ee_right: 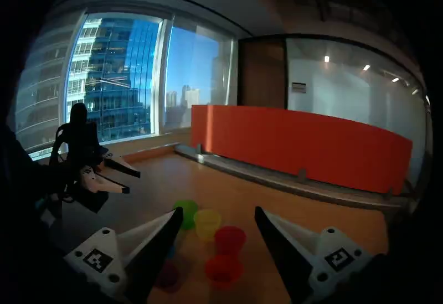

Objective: Pour water

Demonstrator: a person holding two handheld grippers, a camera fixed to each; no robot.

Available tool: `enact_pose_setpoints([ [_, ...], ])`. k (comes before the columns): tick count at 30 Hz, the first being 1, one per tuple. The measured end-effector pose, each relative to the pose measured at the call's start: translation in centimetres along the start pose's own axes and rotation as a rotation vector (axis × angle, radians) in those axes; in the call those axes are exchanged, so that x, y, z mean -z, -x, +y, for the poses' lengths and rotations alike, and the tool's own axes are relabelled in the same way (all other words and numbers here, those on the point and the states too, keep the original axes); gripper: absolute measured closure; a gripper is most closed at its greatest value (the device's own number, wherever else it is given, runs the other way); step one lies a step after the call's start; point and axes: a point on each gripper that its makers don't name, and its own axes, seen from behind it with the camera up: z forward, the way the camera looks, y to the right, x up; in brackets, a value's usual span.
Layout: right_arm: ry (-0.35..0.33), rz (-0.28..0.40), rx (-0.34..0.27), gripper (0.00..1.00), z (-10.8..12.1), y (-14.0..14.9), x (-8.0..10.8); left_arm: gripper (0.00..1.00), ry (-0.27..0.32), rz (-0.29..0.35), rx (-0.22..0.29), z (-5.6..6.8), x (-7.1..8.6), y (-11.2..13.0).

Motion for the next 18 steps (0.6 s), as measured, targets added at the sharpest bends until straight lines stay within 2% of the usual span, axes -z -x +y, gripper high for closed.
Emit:
enact_pose_setpoints([
  [12,-0.064,-0.054,0.036,0.0,-1.1,1.4,-1.6,0.08,-0.071,-0.007,-0.015,-2.3,-0.6,0.8],
  [18,-0.111,-0.083,0.058,0.0,-2.1,2.0,-2.4,0.08,-0.129,0.007,-0.008,-4.1,-0.7,0.5],
])
